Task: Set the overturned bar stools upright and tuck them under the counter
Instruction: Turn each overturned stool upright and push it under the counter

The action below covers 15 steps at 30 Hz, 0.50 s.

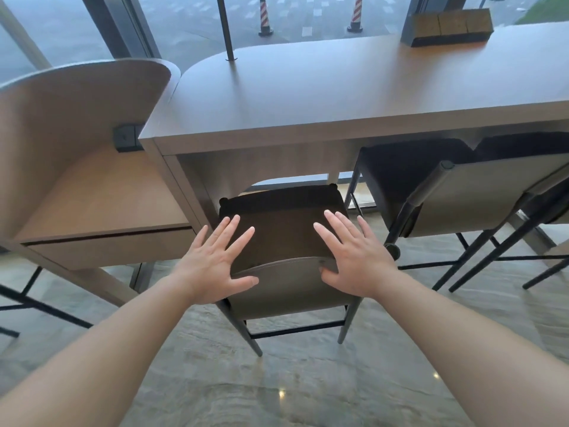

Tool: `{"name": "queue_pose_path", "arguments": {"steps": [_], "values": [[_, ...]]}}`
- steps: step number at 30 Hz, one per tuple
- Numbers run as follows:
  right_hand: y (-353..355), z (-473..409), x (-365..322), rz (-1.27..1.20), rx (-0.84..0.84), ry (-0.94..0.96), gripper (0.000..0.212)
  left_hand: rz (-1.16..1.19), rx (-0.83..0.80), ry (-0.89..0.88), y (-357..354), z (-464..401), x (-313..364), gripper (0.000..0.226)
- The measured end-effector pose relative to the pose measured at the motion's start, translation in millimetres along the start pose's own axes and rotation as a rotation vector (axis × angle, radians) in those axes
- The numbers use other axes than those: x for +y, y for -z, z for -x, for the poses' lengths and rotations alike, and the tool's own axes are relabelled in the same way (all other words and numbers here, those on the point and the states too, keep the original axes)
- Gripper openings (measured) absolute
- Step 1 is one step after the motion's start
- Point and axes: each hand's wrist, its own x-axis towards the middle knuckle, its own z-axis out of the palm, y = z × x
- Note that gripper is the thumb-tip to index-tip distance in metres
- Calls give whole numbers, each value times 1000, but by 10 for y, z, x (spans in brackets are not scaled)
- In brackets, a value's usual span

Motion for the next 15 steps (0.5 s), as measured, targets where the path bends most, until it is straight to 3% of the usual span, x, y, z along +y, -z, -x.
{"name": "queue_pose_path", "arguments": {"steps": [7,15], "values": [[-79,-101,205,-96,-9,67,88,9,-3,56,-11,-119,89,89],[-12,-112,231,-259,-80,-13,92,-31,79,86,-46,-137,120,91]]}}
